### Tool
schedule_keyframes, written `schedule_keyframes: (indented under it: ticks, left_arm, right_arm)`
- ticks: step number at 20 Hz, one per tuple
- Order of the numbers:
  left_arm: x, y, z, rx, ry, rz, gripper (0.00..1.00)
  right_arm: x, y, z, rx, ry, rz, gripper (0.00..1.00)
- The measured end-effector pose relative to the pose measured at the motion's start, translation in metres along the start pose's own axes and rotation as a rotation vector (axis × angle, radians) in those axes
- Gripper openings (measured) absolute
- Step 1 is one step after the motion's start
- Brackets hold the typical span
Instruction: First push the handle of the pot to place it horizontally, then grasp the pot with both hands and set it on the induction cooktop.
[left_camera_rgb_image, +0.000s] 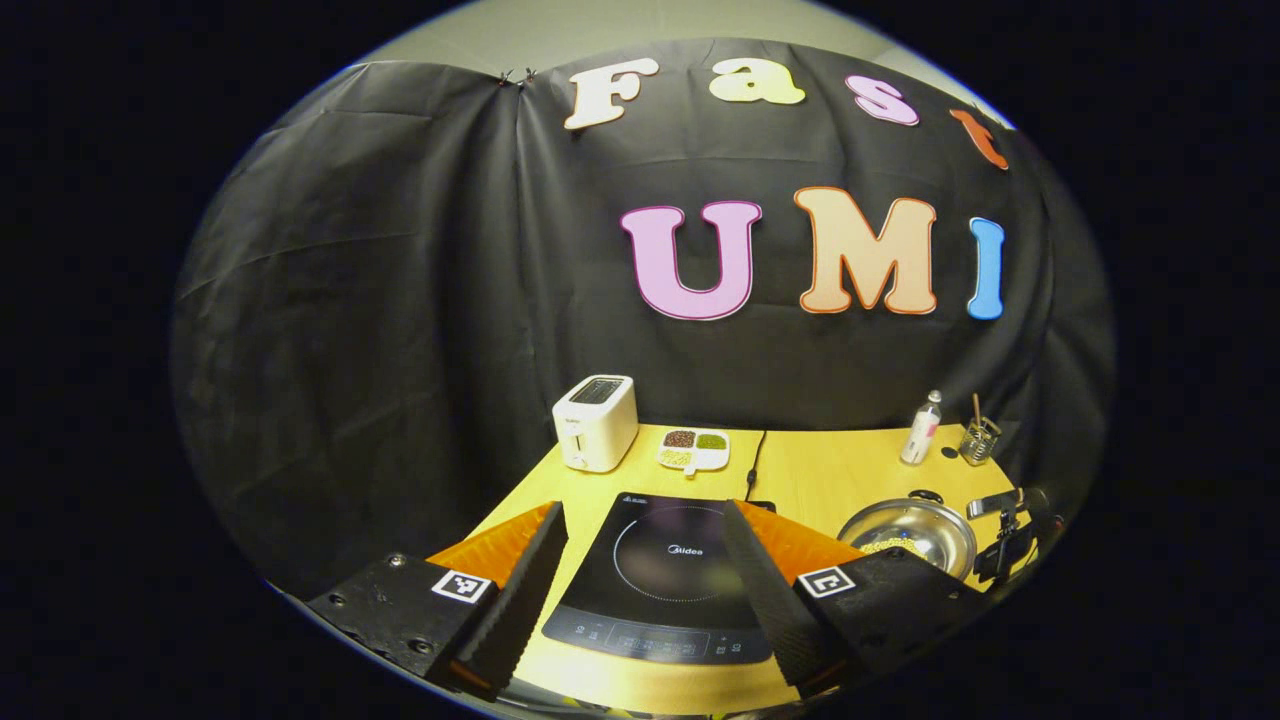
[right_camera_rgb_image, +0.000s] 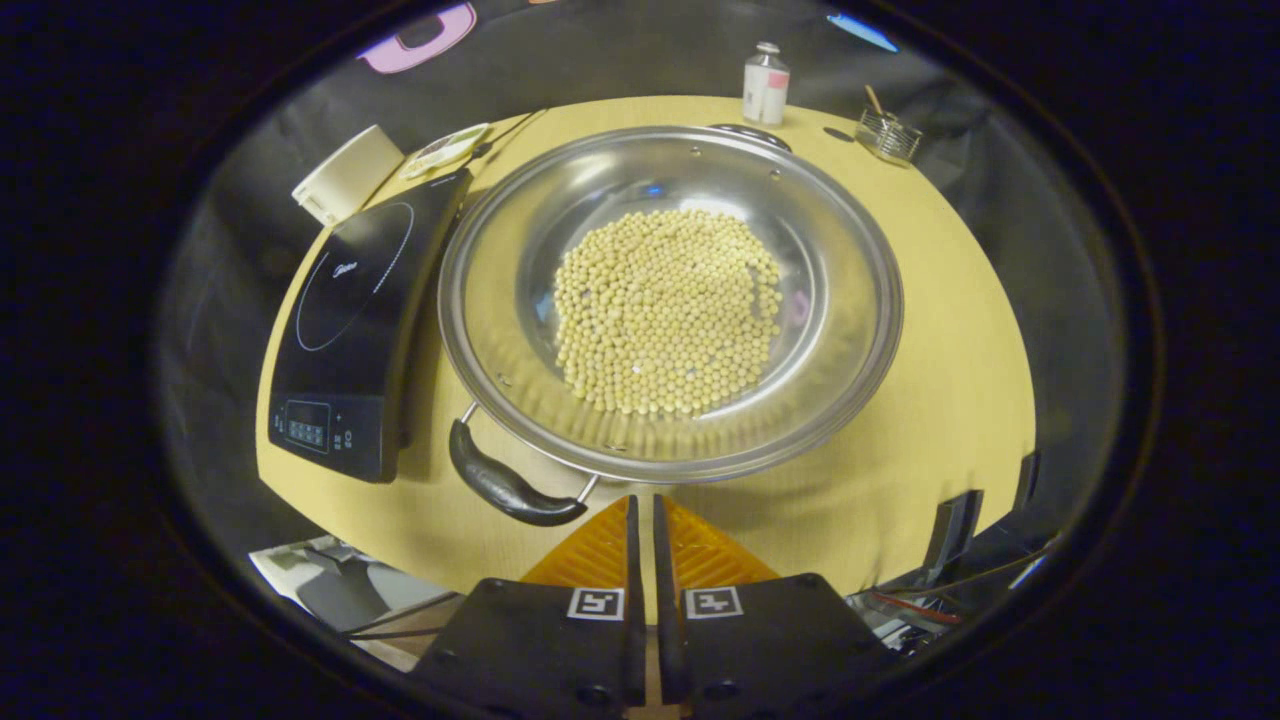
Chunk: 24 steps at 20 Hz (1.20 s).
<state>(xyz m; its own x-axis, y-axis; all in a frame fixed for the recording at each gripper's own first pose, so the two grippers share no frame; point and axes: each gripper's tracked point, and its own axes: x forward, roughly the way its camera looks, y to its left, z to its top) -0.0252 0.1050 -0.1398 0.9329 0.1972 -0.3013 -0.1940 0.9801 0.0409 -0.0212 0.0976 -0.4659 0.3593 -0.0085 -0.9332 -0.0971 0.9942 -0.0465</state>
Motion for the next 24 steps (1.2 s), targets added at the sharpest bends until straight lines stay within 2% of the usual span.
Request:
schedule_keyframes:
  ticks: [1,4,5,11,13,14,15,23,24]
  left_arm:
    - [0.002,0.000,0.000,0.001,-0.001,-0.020,0.95]
    - [0.007,0.007,-0.005,0.020,-0.005,-0.063,0.95]
    - [0.009,0.010,-0.007,0.024,-0.003,-0.077,0.95]
    - [0.010,0.036,-0.016,0.043,0.012,-0.108,0.95]
    - [0.011,0.045,-0.021,0.047,0.021,-0.107,0.95]
    - [0.009,0.051,-0.023,0.048,0.025,-0.103,0.95]
    - [0.009,0.055,-0.025,0.047,0.030,-0.098,0.95]
    - [0.005,0.077,-0.033,0.039,0.049,-0.059,0.95]
    - [0.004,0.079,-0.033,0.037,0.046,-0.056,0.98]
  right_arm:
    - [0.001,0.000,0.001,-0.003,-0.012,-0.023,0.08]
    - [0.000,0.008,0.004,0.017,-0.032,-0.044,0.07]
    - [0.000,0.011,0.007,0.030,-0.037,-0.046,0.00]
    - [0.000,0.039,0.012,0.095,-0.049,-0.049,0.00]
    - [0.001,0.050,0.016,0.109,-0.052,-0.043,0.00]
    - [0.001,0.056,0.018,0.112,-0.052,-0.041,0.07]
    - [0.002,0.061,0.021,0.116,-0.054,-0.037,0.07]
    - [0.006,0.097,0.048,0.183,-0.055,0.011,0.06]
    - [0.007,0.099,0.053,0.201,-0.054,0.020,0.00]
